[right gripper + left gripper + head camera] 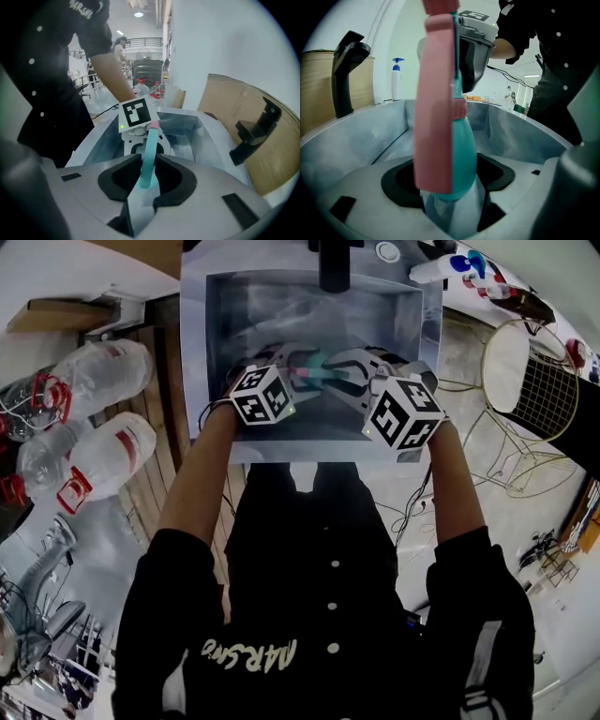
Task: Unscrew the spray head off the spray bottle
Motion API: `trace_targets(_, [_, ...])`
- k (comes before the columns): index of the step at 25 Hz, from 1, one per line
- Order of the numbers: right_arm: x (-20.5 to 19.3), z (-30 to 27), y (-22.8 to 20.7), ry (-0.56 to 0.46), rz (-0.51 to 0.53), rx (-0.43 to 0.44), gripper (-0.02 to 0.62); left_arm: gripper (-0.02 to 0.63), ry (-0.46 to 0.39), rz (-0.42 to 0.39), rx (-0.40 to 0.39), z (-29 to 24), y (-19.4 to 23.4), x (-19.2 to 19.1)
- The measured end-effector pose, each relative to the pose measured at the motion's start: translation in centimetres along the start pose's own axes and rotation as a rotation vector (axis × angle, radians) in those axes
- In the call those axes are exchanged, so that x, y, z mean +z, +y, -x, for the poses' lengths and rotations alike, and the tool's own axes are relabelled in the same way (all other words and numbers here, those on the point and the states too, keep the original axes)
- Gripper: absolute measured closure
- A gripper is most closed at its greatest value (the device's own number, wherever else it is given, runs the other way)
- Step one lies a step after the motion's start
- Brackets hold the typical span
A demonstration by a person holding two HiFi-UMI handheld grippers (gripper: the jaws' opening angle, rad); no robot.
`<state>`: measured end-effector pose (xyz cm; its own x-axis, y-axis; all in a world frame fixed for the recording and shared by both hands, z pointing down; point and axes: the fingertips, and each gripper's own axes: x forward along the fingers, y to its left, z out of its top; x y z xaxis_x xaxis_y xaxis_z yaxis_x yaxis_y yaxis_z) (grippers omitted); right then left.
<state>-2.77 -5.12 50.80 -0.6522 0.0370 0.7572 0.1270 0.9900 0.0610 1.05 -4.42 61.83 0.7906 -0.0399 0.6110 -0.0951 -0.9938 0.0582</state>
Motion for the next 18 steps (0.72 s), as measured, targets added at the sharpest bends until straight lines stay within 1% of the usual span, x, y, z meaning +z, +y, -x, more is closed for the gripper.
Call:
trace_targets(2, [-0.2, 0.0, 0.4, 0.026, 0.098, 0.042, 0.489, 0.249, -0.011, -0.009, -0.012, -0.1, -0.1, 0.1])
trace_targets(4, [-0.2, -0.1, 0.5, 0.042, 0.155, 0.076, 0.489, 0.249, -0.018, -0.005, -0.016, -0.1, -0.1, 0.2])
trace_targets(6, [0.0, -0.2, 0.3, 0.04, 0.153, 0.085, 0.488, 0.249, -0.022, 0.005, -0.015, 0.0, 0.0, 0.1])
trace_targets(8, [0.1, -0.3, 0.1, 0.025, 0.107, 0.066, 0.486, 0.249, -0.02, 0.008, -0.016, 0.0, 0.0, 0.1])
trace_targets(9, [0.1, -0.3, -0.1, 0.016, 0.071, 0.049, 0.483, 0.249, -0.019, 0.007, -0.016, -0.1, 0.0, 0.1])
trace_targets(10, [0.0, -0.1, -0.2, 0.005, 0.028, 0.029, 0.443, 0.249, -0.018, 0.007, -0.016, -0.1, 0.0, 0.1])
trace_targets(11, [0.0, 0.2, -0.4, -0.012, -0.021, 0.006, 0.378, 0.249, -0.016, 0.007, -0.015, -0.1, 0.0, 0.1])
trace_targets(15, [1.3, 3.2, -0.3, -0.141, -0.26, -0.111, 0.351, 0.249, -0.012, 0.013, -0.01, -0.1, -0.1, 0.1])
trace_targets(16, [1.8, 3.9, -0.1, -0.181, -0.332, -0.134, 0.351, 0.249, -0.013, 0.015, -0.007, 0.0, -0.2, 0.1])
trace_targets(18, [3.1, 4.7, 0.8, -0.267, -0.504, -0.151, 0.351, 0.249, -0.016, 0.019, 0.0, 0.0, -0.2, 0.1])
